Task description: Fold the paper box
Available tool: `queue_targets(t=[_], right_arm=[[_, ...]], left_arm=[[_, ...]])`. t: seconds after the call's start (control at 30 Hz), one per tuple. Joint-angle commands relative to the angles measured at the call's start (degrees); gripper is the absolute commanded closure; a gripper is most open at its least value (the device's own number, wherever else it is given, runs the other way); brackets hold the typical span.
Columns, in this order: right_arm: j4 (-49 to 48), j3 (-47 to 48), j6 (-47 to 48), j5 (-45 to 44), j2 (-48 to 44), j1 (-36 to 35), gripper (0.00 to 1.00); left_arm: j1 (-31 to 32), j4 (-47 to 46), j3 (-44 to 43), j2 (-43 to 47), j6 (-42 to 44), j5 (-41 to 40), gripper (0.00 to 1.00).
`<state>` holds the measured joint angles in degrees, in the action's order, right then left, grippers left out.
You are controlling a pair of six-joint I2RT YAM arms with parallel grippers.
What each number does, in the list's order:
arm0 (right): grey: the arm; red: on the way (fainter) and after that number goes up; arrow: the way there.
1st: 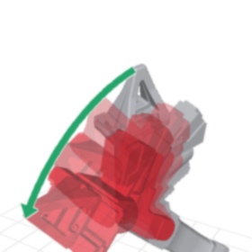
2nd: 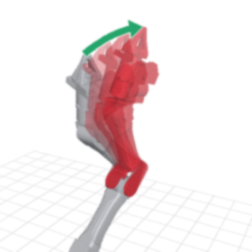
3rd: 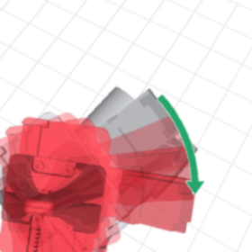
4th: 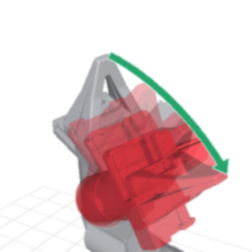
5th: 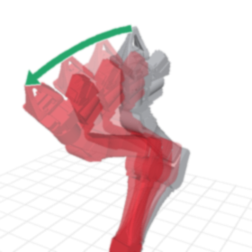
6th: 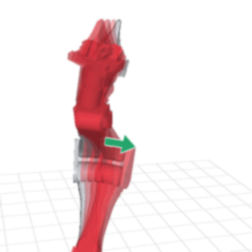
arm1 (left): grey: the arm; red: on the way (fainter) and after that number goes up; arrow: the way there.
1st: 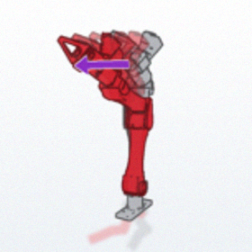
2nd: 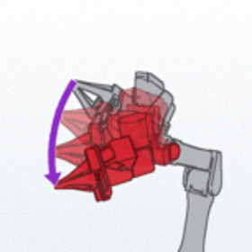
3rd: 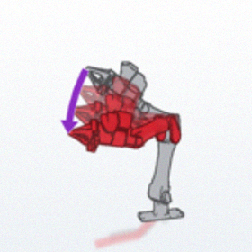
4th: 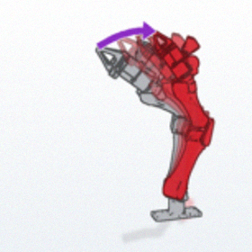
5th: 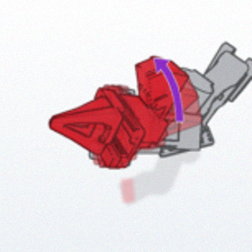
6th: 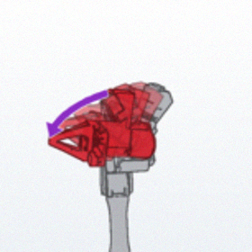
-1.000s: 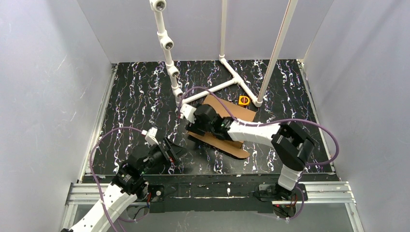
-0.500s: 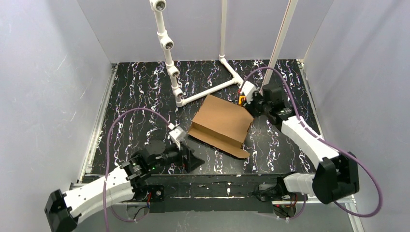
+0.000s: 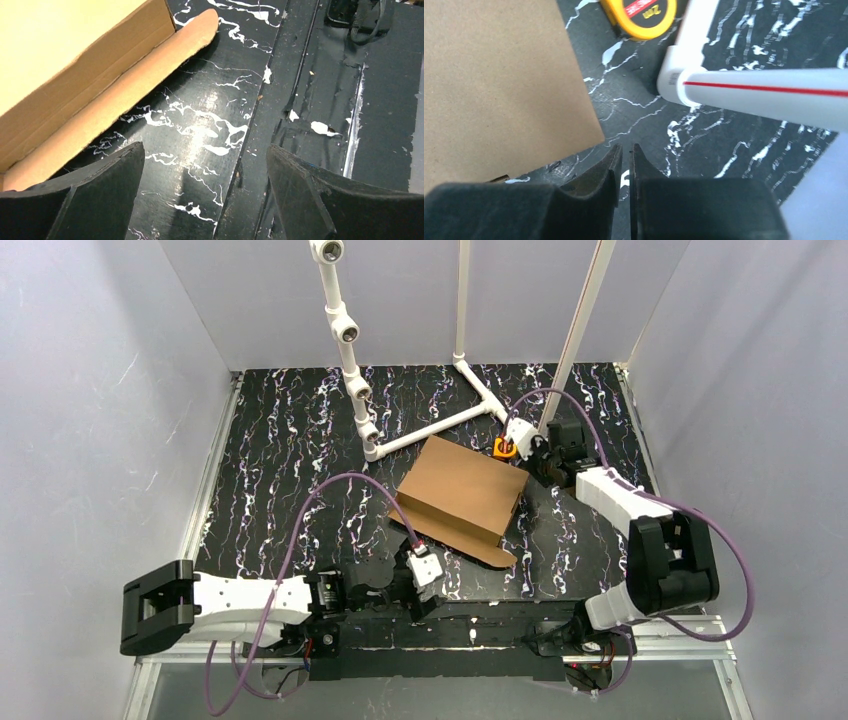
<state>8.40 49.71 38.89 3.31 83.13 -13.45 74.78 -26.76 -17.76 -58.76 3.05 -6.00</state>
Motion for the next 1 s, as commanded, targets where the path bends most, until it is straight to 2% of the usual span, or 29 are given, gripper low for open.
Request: queue_targets(t=[0.0, 0.17, 0.4, 0.47, 0.6, 0.67, 0.77, 0.83, 0.9, 0.97], right_arm=[[-0.6, 3.1, 4.3, 3.5, 3.9, 0.3, 0.82], [4.5, 3.9, 7.2, 11.0, 4.9, 0.3, 0.82], [11.0, 1.9, 10.9, 21.1, 1.7, 0.3, 0.83], [11.4, 1.3, 11.1, 20.7, 1.0, 0.3, 0.83], [10.4, 2.4, 8.5, 13.1, -1.2, 1.8, 0.80], [9.9, 2.8, 8.1, 12.8, -3.4, 3.7, 0.74], [9.0, 3.0, 7.9, 16.4, -6.2, 6.4, 0.43], [9.5, 3.6, 7.3, 20.4, -6.3, 6.8, 0.25], [9.6, 4.9, 3.8, 23.5, -4.7, 6.8, 0.17], [7.9, 5.8, -6.0, 26.7, -1.8, 6.8, 0.16]], left_arm=[[2.4, -7.5, -0.9, -0.7, 4.9, -6.4, 0.10], [5.2, -9.3, -0.2, -1.4, 7.7, -9.0, 0.10], [10.2, -9.6, -3.2, -7.9, 19.4, -12.1, 0.08], [10.4, -10.0, -3.9, -9.9, 21.2, -12.3, 0.08], [10.5, -11.6, -4.0, -12.0, 21.7, -13.0, 0.08], [10.5, -12.0, -3.7, -12.2, 20.5, -13.5, 0.08], [10.5, -12.5, -3.0, -11.0, 15.8, -16.0, 0.07], [10.4, -13.2, -2.2, -8.7, 9.7, -18.3, 0.03], [10.4, -13.4, -1.2, -5.8, 5.2, -19.0, 0.02], [10.4, -14.4, 0.5, -2.8, 1.1, -19.6, 0.02]])
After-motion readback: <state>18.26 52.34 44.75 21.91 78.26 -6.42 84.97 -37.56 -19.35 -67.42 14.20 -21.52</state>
